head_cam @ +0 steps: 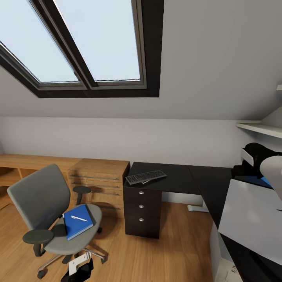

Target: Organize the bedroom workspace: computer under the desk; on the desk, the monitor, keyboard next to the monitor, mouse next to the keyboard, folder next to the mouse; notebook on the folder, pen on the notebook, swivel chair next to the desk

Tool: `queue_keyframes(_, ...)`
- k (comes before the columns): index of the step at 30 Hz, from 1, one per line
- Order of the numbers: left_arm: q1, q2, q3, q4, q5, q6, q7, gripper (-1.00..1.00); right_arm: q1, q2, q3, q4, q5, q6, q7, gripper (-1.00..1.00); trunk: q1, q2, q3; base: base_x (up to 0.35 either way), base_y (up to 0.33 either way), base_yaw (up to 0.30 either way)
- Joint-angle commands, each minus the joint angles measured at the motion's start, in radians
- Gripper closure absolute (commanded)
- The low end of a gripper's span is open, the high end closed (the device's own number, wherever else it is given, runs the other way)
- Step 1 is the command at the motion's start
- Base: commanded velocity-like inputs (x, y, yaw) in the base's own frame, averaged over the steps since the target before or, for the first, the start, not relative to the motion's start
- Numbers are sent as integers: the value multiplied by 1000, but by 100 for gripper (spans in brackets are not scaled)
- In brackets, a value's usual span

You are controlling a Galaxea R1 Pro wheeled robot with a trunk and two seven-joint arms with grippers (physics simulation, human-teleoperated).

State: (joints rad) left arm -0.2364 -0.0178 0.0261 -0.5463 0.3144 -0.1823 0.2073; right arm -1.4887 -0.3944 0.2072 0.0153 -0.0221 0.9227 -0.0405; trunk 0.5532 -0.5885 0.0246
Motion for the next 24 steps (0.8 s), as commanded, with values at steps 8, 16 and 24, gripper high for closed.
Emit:
queue_keyframes(8,0,-1,2,0,6,-3,-2,-100,-1,0,0,2,3,1,-4,-100,0,-1,0,-191,0,0)
queue_keyframes(16,0,-1,2,0,6,-3,-2,-100,-1,2,1,2,4,1,-4,-100,0,-1,0,-53,0,0)
queue_keyframes(24,0,-1,2,0,6,-3,-2,-100,0,4,3,2,3,2,-3,-100,0,-1,0,-58,4,0)
